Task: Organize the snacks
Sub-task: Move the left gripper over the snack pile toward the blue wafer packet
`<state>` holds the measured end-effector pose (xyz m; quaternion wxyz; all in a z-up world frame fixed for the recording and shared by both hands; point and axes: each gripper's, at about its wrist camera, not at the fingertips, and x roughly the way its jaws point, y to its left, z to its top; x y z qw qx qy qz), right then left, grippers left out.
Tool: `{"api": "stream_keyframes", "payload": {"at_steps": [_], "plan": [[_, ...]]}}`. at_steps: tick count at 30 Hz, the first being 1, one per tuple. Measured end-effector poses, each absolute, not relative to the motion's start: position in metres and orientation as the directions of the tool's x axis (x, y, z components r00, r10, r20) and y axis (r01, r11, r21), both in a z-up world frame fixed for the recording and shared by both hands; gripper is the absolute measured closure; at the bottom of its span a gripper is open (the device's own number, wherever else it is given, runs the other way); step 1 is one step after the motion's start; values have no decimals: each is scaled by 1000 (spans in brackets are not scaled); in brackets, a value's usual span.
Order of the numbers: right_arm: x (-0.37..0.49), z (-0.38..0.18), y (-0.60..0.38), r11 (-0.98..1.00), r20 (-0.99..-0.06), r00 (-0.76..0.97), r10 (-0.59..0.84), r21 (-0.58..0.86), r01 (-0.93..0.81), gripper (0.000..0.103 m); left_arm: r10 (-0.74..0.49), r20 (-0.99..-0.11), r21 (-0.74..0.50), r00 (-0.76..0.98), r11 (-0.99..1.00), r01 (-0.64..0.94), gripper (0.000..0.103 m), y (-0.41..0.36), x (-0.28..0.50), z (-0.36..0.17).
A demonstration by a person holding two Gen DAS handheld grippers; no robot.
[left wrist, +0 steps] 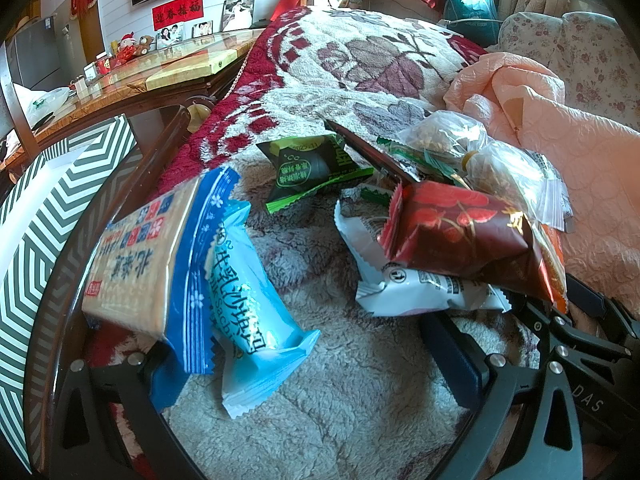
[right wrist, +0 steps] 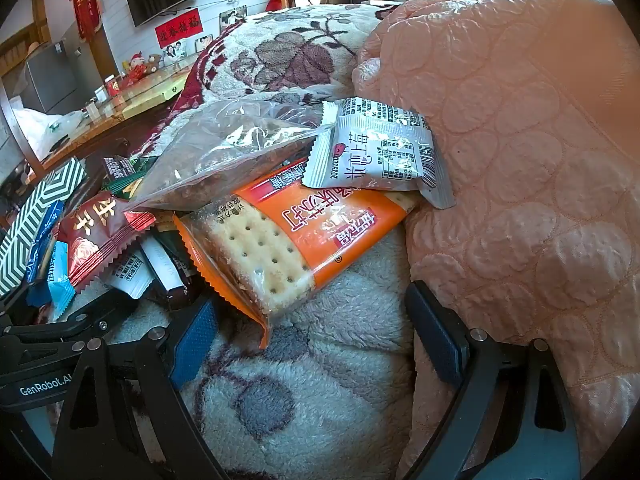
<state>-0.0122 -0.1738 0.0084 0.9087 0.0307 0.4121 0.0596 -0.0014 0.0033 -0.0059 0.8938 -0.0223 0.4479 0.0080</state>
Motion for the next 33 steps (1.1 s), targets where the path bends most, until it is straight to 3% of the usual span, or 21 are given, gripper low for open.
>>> {"api": "stream_keyframes", "payload": {"at_steps": [25, 33], "plan": [[-8, 9, -175, 991, -749, 649, 136, 107, -84, 13, -11, -811, -24, 585, 1000, -14, 0, -1, -3, -14], [-23, 29, -166, 992, -795, 598, 99, 30, -126, 13, -6, -814, -2, 581, 1000, 8, 0, -2, -32, 25]]}}
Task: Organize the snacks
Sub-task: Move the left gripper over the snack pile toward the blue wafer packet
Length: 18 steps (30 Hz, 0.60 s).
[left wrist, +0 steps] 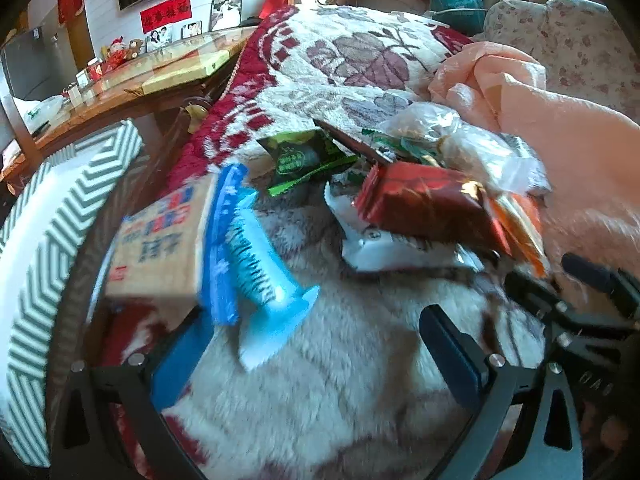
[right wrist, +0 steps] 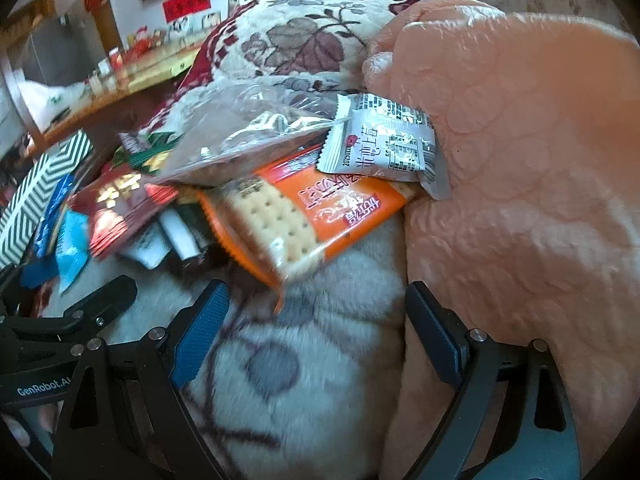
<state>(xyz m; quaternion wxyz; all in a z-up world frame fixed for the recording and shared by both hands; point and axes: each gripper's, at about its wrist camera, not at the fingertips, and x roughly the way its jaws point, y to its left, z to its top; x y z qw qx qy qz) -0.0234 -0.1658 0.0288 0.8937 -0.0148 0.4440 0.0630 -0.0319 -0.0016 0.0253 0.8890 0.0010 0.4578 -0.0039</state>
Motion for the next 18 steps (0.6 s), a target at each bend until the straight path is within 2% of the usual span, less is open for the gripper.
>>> {"api": "stream_keyframes", "payload": {"at_steps": [11, 18], "plan": [[-51, 93, -175, 985, -734, 659, 164, 82, -153, 13, -63, -749, -46, 660, 998, 42, 0, 16, -69, 80], [-51, 97, -164, 973, -737, 639, 219, 114, -202, 13, -48, -784, -123, 619, 989, -80, 0, 70, -74, 78]]}}
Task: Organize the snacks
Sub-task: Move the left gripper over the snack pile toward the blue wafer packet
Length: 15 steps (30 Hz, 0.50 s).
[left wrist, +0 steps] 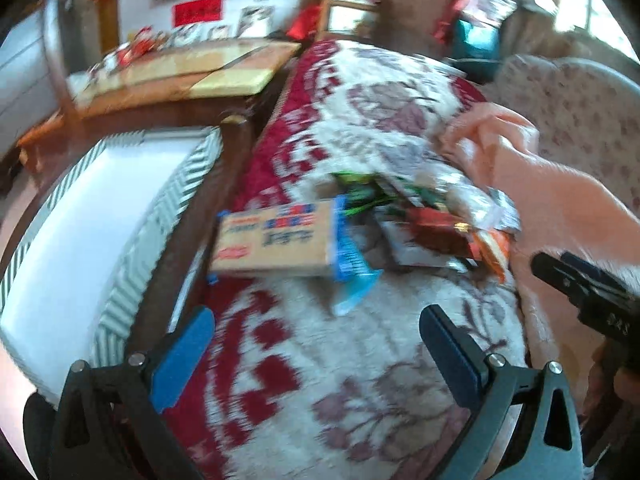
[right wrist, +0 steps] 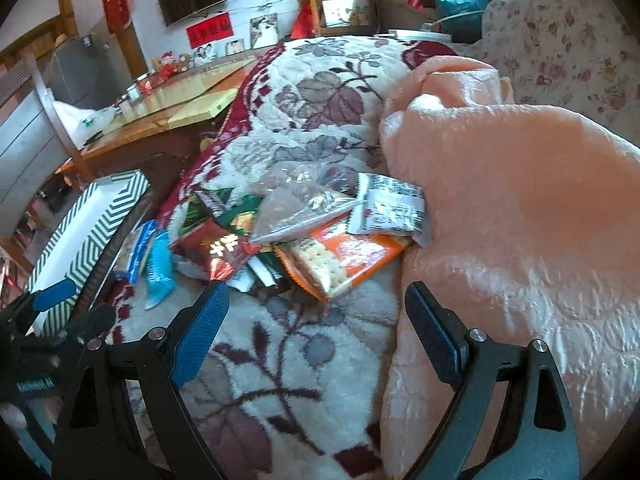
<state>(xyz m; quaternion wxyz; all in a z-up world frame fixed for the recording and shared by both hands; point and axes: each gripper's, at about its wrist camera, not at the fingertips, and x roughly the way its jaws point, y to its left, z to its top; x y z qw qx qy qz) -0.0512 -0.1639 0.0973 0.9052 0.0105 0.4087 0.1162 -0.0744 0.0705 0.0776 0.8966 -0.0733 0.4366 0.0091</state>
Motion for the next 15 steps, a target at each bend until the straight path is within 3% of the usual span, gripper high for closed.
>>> {"api": "stream_keyframes", "payload": {"at_steps": [15], "plan": [[-50, 93, -148, 956, -755, 606, 250, 93, -277, 13, 7, -800, -111, 600, 981, -160, 0, 87, -51, 77]]}}
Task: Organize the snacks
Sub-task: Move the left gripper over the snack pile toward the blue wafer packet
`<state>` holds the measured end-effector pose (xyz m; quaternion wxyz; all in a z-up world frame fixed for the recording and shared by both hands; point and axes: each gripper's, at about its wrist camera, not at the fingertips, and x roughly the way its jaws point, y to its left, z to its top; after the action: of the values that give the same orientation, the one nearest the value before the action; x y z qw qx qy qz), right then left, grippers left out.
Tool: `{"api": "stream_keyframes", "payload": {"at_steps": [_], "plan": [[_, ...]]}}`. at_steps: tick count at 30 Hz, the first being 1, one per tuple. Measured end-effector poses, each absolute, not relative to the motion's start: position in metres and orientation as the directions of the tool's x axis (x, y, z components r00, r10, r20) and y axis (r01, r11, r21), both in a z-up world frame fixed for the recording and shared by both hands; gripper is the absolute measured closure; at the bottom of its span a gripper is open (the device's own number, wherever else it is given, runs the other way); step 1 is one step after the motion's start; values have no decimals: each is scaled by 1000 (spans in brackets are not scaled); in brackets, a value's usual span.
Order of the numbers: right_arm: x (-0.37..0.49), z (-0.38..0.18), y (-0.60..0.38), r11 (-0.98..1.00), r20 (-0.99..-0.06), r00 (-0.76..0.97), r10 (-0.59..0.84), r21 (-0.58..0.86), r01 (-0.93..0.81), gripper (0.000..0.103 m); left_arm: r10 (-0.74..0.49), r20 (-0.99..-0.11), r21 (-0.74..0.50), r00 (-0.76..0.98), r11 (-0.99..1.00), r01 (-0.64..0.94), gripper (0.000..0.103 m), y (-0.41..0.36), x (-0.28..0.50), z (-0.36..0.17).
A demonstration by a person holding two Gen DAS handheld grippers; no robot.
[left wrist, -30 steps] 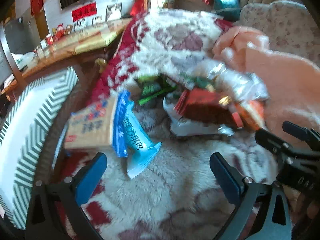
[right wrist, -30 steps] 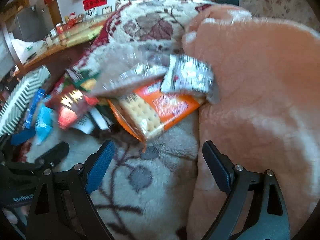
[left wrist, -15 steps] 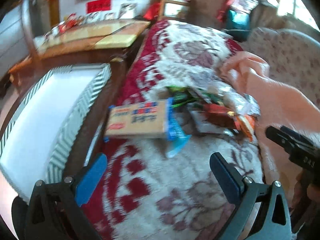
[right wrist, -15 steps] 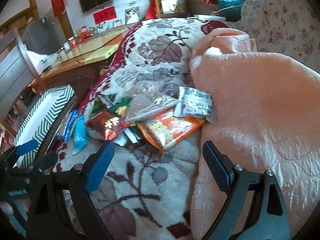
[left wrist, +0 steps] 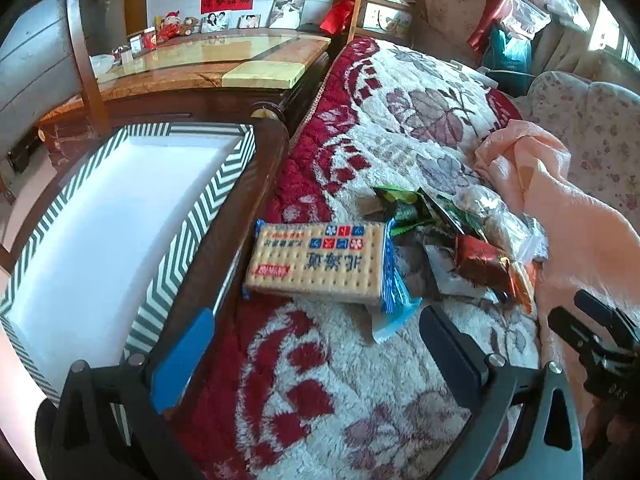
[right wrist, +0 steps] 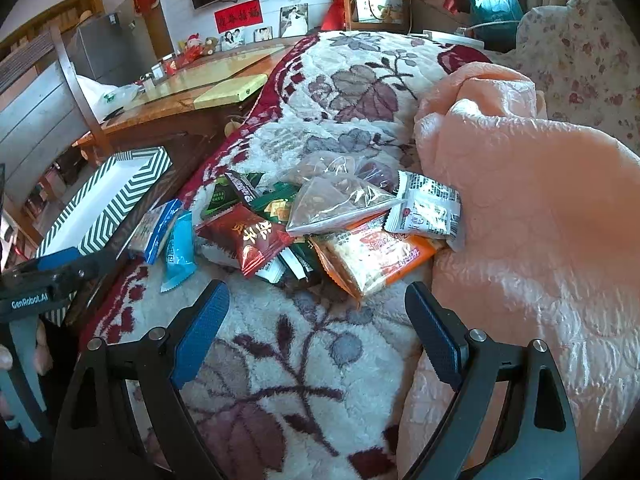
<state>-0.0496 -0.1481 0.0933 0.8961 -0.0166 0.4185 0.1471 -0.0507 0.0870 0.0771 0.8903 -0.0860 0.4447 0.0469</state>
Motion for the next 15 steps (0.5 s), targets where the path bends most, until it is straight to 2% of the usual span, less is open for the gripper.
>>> {"api": "stream_keyframes", "payload": {"at_steps": [4, 9, 15], "plan": [[-48, 90, -146, 955, -769, 591, 244, 85, -283, 13, 43, -797, -87, 602, 979, -185, 0, 89, -33, 83], [-48, 88, -146, 955, -775, 584, 241, 82, -285, 13, 146, -808, 4, 571, 970, -242, 0, 94, 7, 87], [-45, 85, -151, 957, -782, 571, 249, 108, -270, 13, 283, -830, 178, 481, 951, -253, 0, 99, 54, 66]]}}
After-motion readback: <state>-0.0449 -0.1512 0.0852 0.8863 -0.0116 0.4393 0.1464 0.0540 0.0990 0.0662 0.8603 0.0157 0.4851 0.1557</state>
